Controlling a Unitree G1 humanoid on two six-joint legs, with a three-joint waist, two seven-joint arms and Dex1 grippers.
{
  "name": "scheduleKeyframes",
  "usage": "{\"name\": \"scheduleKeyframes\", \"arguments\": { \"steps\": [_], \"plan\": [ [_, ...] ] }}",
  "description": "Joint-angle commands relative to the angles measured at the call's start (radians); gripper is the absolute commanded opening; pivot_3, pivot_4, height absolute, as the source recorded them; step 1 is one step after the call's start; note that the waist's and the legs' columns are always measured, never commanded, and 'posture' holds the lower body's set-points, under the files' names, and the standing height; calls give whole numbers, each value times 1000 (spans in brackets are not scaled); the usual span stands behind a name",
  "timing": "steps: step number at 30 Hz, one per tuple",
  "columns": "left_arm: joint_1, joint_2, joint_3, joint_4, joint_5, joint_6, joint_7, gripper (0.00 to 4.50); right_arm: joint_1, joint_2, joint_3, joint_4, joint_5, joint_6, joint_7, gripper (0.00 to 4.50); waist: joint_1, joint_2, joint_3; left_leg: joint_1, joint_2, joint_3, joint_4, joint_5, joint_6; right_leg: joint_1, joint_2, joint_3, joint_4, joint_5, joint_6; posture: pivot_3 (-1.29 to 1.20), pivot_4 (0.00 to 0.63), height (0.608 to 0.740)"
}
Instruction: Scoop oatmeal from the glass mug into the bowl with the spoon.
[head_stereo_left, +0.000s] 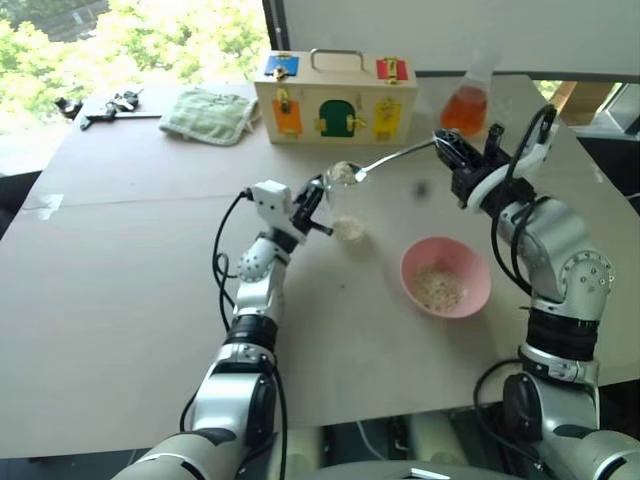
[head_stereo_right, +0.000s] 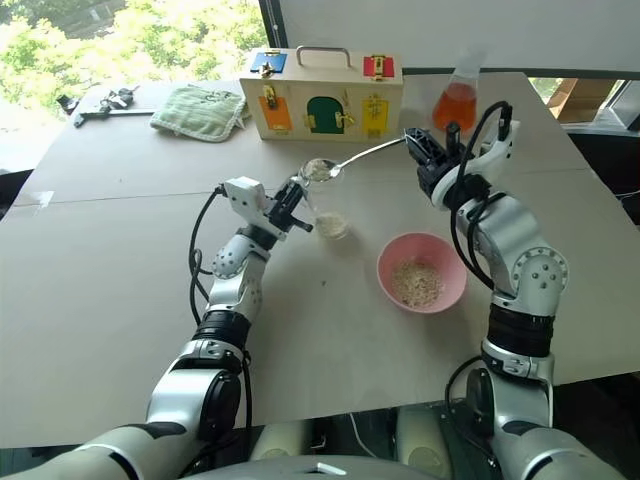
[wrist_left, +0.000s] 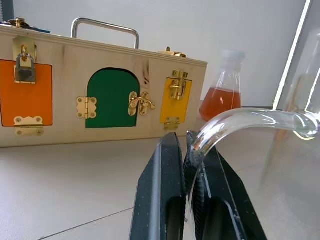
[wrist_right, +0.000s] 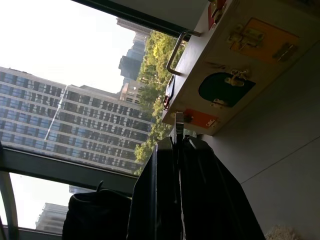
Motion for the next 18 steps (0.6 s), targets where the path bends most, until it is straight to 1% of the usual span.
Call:
{"name": "scheduleKeyframes", "arguments": {
  "steps": [1, 10, 18],
  "plan": [
    [-35, 0, -9, -12, 3, -32, -15, 46, 6, -4, -20, -52, 45, -24, 1, 0, 0, 0, 0, 0, 0, 0, 0, 0, 0, 0, 0, 0, 0, 0, 0, 0, 150, 740],
    [-41, -7, -16, -6, 6, -30, -21, 46, 28, -28, -24, -94, 97, -34, -2, 0, 1, 0, 0, 0, 0, 0, 0, 0, 0, 0, 0, 0, 0, 0, 0, 0, 150, 740],
    [-57, -8, -26, 14, 14, -36, -34, 46, 71, -127, -48, -167, 206, -32, 0, 0, 3, 0, 0, 0, 0, 0, 0, 0, 0, 0, 0, 0, -1, 0, 0, 0, 150, 740]
  ]
}}
